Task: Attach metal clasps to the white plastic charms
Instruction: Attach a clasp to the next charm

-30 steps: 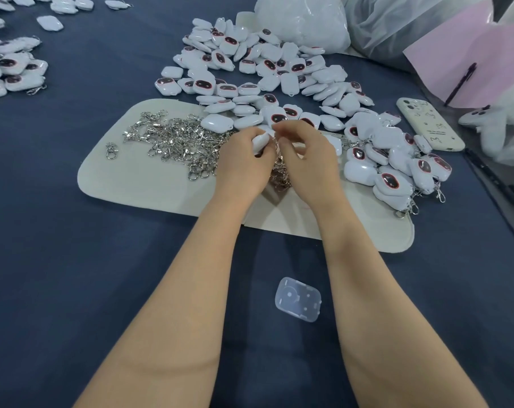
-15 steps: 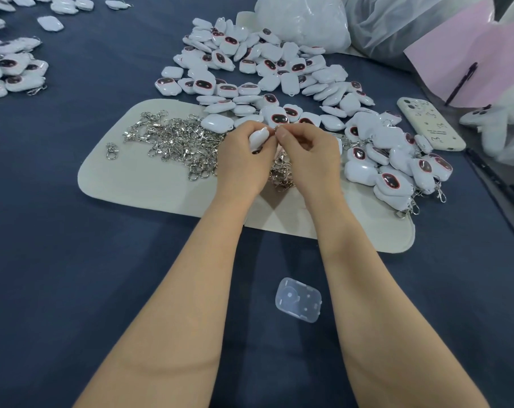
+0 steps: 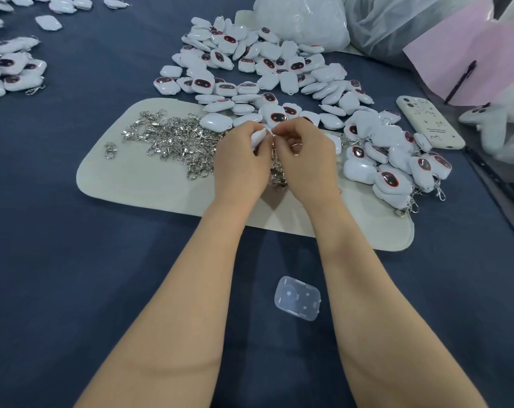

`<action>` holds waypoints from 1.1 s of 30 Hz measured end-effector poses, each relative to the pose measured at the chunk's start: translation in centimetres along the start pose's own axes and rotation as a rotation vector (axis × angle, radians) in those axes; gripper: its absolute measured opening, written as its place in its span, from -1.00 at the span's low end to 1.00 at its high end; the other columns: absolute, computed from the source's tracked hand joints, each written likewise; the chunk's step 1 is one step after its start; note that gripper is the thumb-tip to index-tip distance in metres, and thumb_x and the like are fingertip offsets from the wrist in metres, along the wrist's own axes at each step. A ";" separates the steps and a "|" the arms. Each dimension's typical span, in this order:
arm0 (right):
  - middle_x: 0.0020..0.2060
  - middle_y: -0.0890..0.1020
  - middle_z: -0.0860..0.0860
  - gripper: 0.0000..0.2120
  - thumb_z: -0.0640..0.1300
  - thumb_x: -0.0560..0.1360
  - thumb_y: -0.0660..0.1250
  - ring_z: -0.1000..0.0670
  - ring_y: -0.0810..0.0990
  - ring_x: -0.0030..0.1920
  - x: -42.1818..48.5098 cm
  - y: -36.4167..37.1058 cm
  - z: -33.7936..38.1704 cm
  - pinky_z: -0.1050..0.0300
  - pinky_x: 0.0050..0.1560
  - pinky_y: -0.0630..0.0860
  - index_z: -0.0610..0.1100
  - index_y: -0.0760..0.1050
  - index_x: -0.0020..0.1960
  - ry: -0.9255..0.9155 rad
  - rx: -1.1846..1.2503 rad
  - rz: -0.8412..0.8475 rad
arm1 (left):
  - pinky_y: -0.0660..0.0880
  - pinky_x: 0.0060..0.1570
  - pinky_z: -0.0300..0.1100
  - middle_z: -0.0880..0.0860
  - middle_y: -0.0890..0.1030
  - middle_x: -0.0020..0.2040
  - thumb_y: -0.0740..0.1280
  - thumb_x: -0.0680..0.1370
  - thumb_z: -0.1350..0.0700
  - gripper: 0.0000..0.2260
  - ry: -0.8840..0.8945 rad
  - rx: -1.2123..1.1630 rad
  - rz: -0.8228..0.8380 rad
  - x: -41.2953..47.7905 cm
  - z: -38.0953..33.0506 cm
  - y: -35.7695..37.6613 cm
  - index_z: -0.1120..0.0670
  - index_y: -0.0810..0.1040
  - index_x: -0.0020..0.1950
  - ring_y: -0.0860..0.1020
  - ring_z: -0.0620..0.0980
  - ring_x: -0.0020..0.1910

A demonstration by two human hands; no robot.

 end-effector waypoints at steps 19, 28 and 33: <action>-0.23 0.57 0.13 -0.87 -0.31 0.48 0.31 0.07 0.54 -0.15 0.2 -0.1 -0.2 0.29 -0.06 0.50 -0.10 0.51 -0.10 0.103 0.194 0.002 | 0.41 -0.16 -0.12 0.07 0.60 -0.22 0.33 0.51 0.18 -0.91 -0.063 -0.084 0.010 0.3 0.0 -0.2 0.19 0.59 -0.12 0.53 0.11 -0.15; -0.26 0.54 0.15 -0.83 -0.29 0.47 0.33 0.15 0.51 -0.21 0.1 -0.1 -0.1 0.36 -0.11 0.47 -0.03 0.45 -0.16 0.098 0.192 -0.018 | 0.42 -0.14 -0.12 0.07 0.61 -0.18 0.33 0.51 0.16 -0.90 -0.050 -0.074 0.002 0.2 0.0 -0.1 0.19 0.59 -0.09 0.54 0.09 -0.15; -0.25 0.56 0.12 -0.88 -0.29 0.47 0.34 0.12 0.52 -0.20 0.2 0.1 -0.2 0.35 -0.10 0.48 -0.09 0.48 -0.12 0.115 0.210 -0.031 | 0.38 -0.17 -0.18 0.00 0.59 -0.19 0.34 0.52 0.15 -0.91 -0.051 -0.071 -0.015 0.2 0.0 -0.1 0.16 0.59 -0.08 0.53 0.03 -0.16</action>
Point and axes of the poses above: each hand's wrist, its own x-axis towards the middle knuckle, its own y-axis out of the palm, z = x × y, the point moved 2 cm from there along x, towards the middle knuckle
